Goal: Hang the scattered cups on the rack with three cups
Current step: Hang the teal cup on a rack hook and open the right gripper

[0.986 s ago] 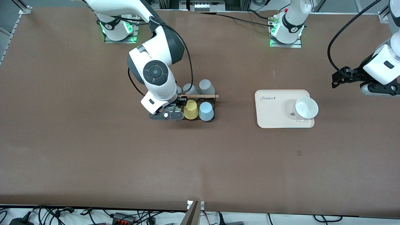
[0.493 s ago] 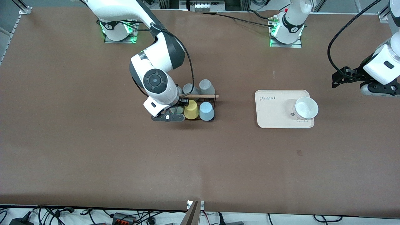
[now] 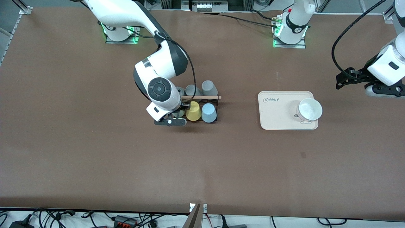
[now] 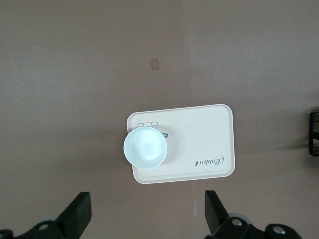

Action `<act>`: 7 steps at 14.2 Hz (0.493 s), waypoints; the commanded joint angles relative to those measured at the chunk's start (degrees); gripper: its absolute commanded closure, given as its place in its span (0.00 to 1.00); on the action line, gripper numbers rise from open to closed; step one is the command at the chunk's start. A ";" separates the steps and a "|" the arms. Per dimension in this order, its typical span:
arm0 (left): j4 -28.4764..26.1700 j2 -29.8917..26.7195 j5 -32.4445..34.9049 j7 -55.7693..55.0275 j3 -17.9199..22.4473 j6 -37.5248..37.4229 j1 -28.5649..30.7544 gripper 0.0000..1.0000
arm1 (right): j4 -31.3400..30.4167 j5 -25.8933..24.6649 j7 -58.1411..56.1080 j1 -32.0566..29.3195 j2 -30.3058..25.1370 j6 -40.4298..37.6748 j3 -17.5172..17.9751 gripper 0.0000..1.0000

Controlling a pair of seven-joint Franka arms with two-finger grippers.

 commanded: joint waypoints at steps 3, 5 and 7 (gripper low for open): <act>-0.46 -0.77 -0.74 0.27 -0.66 0.37 0.73 0.00 | 1.43 0.25 0.51 -0.09 1.57 -0.50 0.00 0.44; -0.46 -0.68 -0.74 0.27 -0.66 0.37 0.73 0.00 | 1.51 0.42 0.86 -0.17 1.48 -0.59 -0.17 0.00; -0.46 -0.77 -0.74 0.27 -0.66 0.37 0.73 0.00 | 2.13 0.34 0.60 -0.96 0.87 -0.85 -0.35 0.00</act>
